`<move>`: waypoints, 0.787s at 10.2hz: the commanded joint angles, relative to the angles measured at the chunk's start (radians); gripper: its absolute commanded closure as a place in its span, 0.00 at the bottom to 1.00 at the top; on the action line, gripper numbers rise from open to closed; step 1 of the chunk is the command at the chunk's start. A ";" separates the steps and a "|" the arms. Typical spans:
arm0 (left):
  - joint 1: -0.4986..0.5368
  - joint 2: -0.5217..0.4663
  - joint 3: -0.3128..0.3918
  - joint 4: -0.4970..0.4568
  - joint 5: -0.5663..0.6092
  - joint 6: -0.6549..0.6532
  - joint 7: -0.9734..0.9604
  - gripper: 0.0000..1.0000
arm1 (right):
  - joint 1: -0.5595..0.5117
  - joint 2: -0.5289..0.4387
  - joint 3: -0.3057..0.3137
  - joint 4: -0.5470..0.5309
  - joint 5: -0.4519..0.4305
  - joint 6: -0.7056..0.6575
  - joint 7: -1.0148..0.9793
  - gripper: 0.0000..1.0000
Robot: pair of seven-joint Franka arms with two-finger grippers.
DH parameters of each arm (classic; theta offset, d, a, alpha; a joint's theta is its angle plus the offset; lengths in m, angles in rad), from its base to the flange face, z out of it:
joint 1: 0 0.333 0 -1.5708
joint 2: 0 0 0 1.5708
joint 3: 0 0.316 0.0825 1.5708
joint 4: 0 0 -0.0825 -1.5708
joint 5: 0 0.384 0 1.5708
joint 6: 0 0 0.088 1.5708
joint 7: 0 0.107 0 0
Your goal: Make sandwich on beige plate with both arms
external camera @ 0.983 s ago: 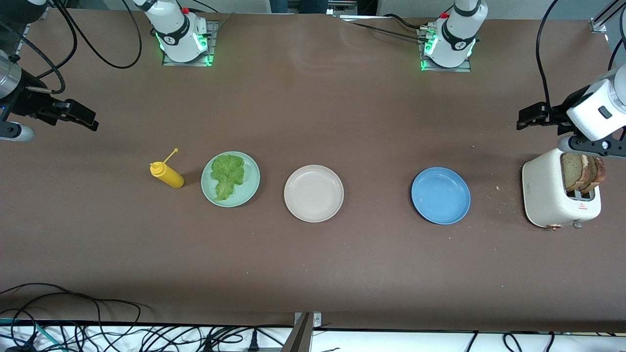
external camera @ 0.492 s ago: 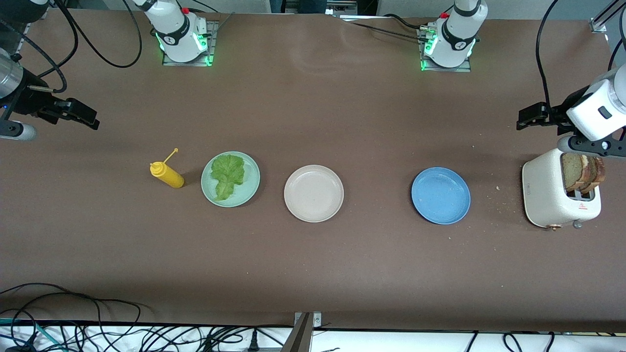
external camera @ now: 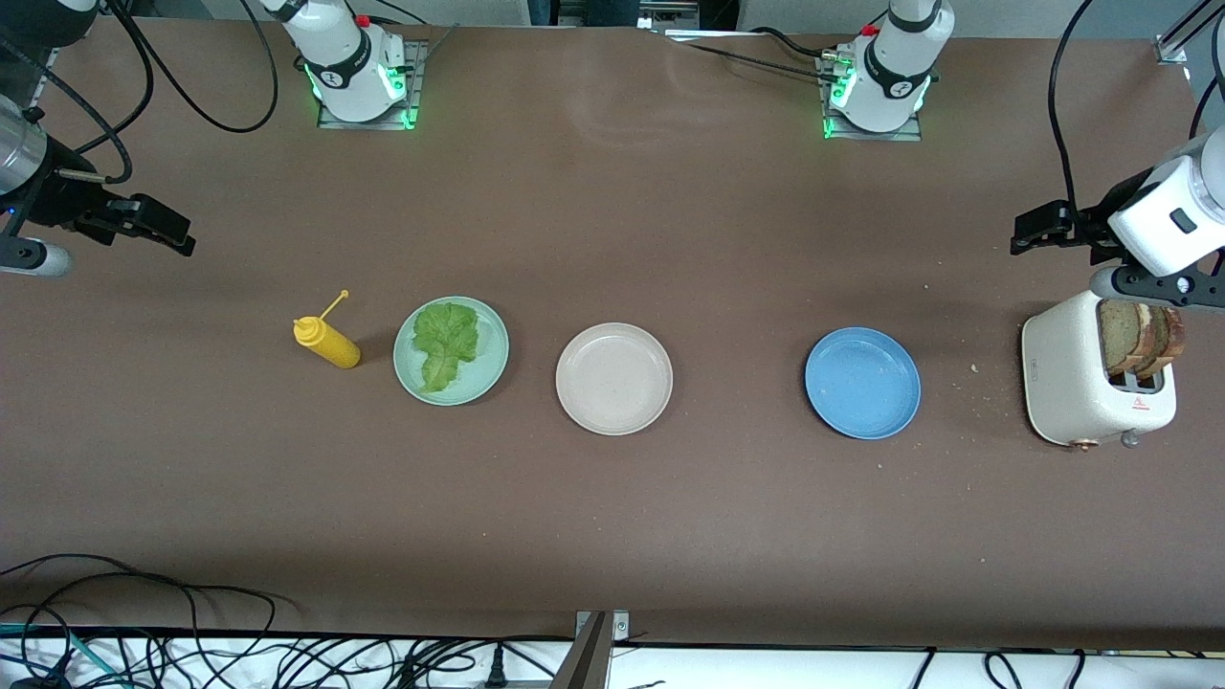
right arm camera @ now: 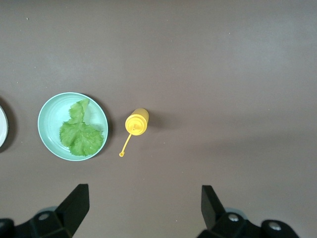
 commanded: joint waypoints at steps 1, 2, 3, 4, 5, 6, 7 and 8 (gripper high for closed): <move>0.007 0.004 -0.006 0.009 0.003 -0.001 0.009 0.00 | -0.005 -0.024 0.004 -0.028 -0.004 0.017 0.013 0.00; 0.007 0.005 -0.004 0.009 0.003 -0.001 0.009 0.00 | -0.003 -0.022 0.004 -0.028 -0.004 0.020 0.013 0.00; 0.007 0.005 -0.004 0.009 0.003 0.000 0.009 0.00 | -0.003 -0.022 0.004 -0.028 -0.004 0.022 0.013 0.00; 0.007 0.005 -0.004 0.009 0.003 0.000 0.009 0.00 | -0.005 -0.022 0.004 -0.028 -0.004 0.022 0.013 0.00; 0.007 0.004 -0.004 0.009 0.003 -0.001 0.009 0.00 | -0.003 -0.022 0.004 -0.028 -0.004 0.022 0.013 0.00; 0.007 0.004 -0.004 0.009 0.003 0.000 0.009 0.00 | -0.003 -0.022 0.004 -0.028 -0.004 0.022 0.013 0.00; 0.007 0.005 -0.004 0.009 0.003 -0.001 0.009 0.00 | -0.003 -0.022 0.004 -0.028 -0.004 0.022 0.013 0.00; 0.007 0.005 -0.004 0.009 0.003 -0.001 0.009 0.00 | -0.003 -0.022 0.004 -0.028 -0.004 0.023 0.013 0.00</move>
